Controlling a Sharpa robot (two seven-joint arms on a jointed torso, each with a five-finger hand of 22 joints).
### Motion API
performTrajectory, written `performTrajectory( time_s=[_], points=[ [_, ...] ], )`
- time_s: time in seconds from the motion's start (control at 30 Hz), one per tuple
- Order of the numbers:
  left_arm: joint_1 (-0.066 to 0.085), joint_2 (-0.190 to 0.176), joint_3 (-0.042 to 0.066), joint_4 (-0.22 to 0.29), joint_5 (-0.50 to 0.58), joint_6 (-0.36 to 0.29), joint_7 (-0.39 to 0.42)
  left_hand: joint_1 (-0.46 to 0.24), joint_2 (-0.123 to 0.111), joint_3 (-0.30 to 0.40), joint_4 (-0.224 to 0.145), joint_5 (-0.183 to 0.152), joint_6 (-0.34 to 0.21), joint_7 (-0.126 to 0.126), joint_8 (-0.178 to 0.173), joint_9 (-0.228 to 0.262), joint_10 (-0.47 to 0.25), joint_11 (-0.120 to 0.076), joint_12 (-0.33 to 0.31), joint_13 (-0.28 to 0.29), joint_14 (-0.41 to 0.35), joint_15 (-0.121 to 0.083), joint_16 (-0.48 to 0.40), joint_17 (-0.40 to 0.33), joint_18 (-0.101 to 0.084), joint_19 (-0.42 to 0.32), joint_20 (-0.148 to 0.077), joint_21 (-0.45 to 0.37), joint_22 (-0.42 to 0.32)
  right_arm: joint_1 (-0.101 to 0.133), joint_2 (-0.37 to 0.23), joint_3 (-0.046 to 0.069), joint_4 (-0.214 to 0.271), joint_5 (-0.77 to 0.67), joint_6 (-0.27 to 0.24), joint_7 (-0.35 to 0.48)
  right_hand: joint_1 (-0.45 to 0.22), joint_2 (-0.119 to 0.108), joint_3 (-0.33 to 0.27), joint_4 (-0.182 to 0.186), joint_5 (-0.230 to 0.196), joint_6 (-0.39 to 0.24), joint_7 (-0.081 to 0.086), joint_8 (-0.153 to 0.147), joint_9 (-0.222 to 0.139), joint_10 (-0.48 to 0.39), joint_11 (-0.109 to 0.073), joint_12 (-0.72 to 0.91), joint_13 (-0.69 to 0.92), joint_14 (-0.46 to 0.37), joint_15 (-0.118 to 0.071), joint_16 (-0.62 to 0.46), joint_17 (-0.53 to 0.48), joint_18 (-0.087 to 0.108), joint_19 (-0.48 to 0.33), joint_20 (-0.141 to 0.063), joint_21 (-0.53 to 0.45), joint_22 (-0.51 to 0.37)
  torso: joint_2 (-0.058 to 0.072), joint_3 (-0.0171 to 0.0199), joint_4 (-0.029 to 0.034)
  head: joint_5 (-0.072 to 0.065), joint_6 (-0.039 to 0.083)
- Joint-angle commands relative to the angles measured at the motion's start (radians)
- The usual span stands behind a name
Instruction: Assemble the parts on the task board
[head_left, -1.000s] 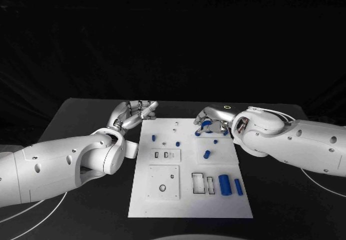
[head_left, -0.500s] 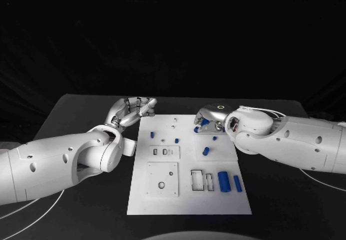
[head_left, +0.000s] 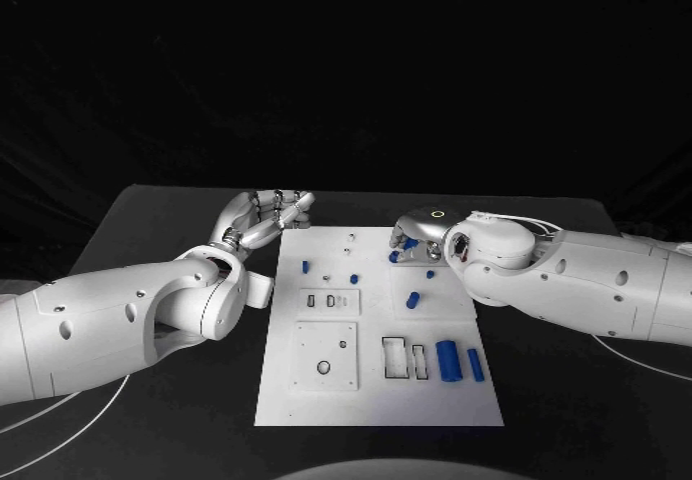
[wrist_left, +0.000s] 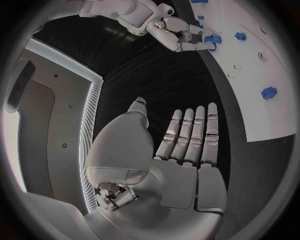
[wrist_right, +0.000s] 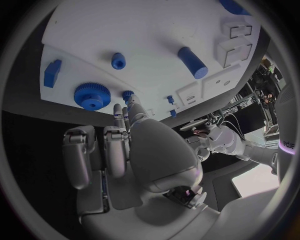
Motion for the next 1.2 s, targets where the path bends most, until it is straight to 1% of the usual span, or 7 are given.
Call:
performTrajectory(
  time_s=[0.03, 0.23, 0.67, 0.87, 1.0, 1.1, 1.2],
  points=[
    [0.003, 0.004, 0.001, 0.000, 0.025, 0.019, 0.008, 0.002, 0.011, 0.003, 0.001, -0.003, 0.000, 0.029, 0.002, 0.001, 0.005, -0.001, -0.004, -0.001, -0.007, -0.002, -0.005, -0.001, 0.008, -0.009, 0.002, -0.006, -0.001, -0.001, 0.005, 0.000, -0.010, 0.004, 0.028, -0.028, 0.008, 0.000, 0.009, 0.001, -0.004, -0.004, 0.002, -0.005, -0.001, -0.002, 0.005, -0.008, -0.001, 0.105, 0.006, 0.005, 0.258, -0.014, 0.106, 0.001, 0.004, 0.263, -0.002, -0.0005, 0.0011, -0.005, 0.000],
    [0.003, 0.005, 0.001, -0.002, 0.032, 0.019, 0.009, 0.003, 0.011, 0.003, 0.001, -0.003, 0.000, 0.029, 0.002, 0.002, 0.005, -0.001, -0.004, -0.001, -0.007, -0.002, -0.005, -0.001, 0.008, -0.009, 0.002, -0.006, -0.001, -0.002, 0.010, 0.000, -0.015, 0.019, 0.039, -0.029, 0.008, 0.002, 0.011, 0.002, -0.003, -0.004, 0.002, -0.008, -0.001, -0.003, 0.006, -0.012, -0.001, 0.105, 0.007, 0.005, 0.258, -0.014, 0.106, 0.002, 0.004, 0.263, -0.002, 0.0000, 0.0014, -0.003, 0.003],
    [0.003, 0.012, 0.001, -0.009, 0.034, 0.018, 0.009, 0.004, 0.016, 0.004, 0.000, -0.003, -0.001, 0.029, 0.002, 0.002, 0.005, 0.000, -0.006, -0.001, -0.008, -0.002, -0.007, -0.001, 0.008, -0.011, 0.002, -0.008, -0.003, -0.006, 0.016, 0.000, -0.017, 0.025, 0.045, -0.024, 0.006, 0.002, 0.015, 0.008, -0.004, -0.001, 0.002, -0.012, 0.000, 0.009, 0.002, -0.014, 0.001, 0.104, 0.006, 0.004, 0.255, -0.014, 0.106, 0.003, 0.004, 0.263, -0.004, -0.0014, 0.0024, -0.002, 0.003],
    [0.003, 0.013, 0.001, -0.012, 0.034, 0.018, 0.011, 0.005, 0.017, 0.004, 0.000, -0.003, -0.001, 0.029, 0.002, 0.002, 0.006, 0.000, -0.007, -0.001, -0.009, -0.002, -0.008, -0.001, 0.008, -0.012, 0.002, -0.008, -0.003, -0.008, 0.019, 0.000, -0.018, 0.023, 0.050, -0.022, 0.005, 0.001, 0.019, 0.012, -0.004, 0.007, 0.000, -0.014, 0.002, 0.022, -0.002, -0.016, 0.001, 0.104, 0.004, 0.004, 0.256, -0.014, 0.106, 0.003, 0.004, 0.263, -0.003, -0.0012, 0.0029, -0.004, -0.001],
    [0.003, 0.014, 0.001, -0.012, 0.034, 0.019, 0.011, 0.005, 0.017, 0.004, 0.000, -0.003, -0.001, 0.029, 0.002, 0.002, 0.005, 0.000, -0.007, -0.001, -0.009, -0.002, -0.008, -0.001, 0.008, -0.012, 0.003, -0.008, -0.003, -0.009, 0.020, 0.000, -0.019, 0.022, 0.055, -0.021, 0.007, 0.003, 0.025, 0.016, -0.004, 0.017, -0.002, -0.013, 0.003, 0.038, -0.007, -0.017, 0.001, 0.104, 0.000, 0.004, 0.256, -0.014, 0.106, 0.000, 0.004, 0.263, -0.003, -0.0015, 0.0030, -0.004, 0.001],
    [0.003, 0.015, 0.001, -0.012, 0.034, 0.020, 0.011, 0.005, 0.017, 0.004, 0.000, -0.003, -0.001, 0.029, 0.002, 0.002, 0.005, 0.000, -0.007, -0.001, -0.009, -0.002, -0.008, -0.001, 0.008, -0.012, 0.003, -0.008, -0.003, -0.009, 0.020, 0.000, -0.021, 0.023, 0.058, -0.020, 0.007, 0.003, 0.029, 0.020, -0.004, 0.024, -0.005, -0.014, 0.004, 0.052, -0.011, -0.018, 0.001, 0.104, -0.003, 0.004, 0.255, -0.014, 0.106, -0.002, 0.004, 0.263, -0.004, -0.0012, 0.0027, -0.001, -0.001],
    [0.003, 0.016, 0.001, -0.013, 0.034, 0.020, 0.011, 0.005, 0.018, 0.004, 0.000, -0.003, -0.001, 0.029, 0.002, 0.002, 0.006, 0.000, -0.007, -0.001, -0.009, -0.002, -0.008, -0.001, 0.008, -0.012, 0.003, -0.008, -0.004, -0.010, 0.021, 0.000, -0.021, 0.025, 0.055, -0.016, 0.007, 0.002, 0.032, 0.024, -0.004, 0.030, -0.006, -0.015, 0.004, 0.062, -0.014, -0.019, 0.001, 0.104, -0.005, 0.004, 0.254, -0.014, 0.106, -0.004, 0.004, 0.263, -0.003, -0.0009, 0.0020, 0.010, -0.002]
  ],
)
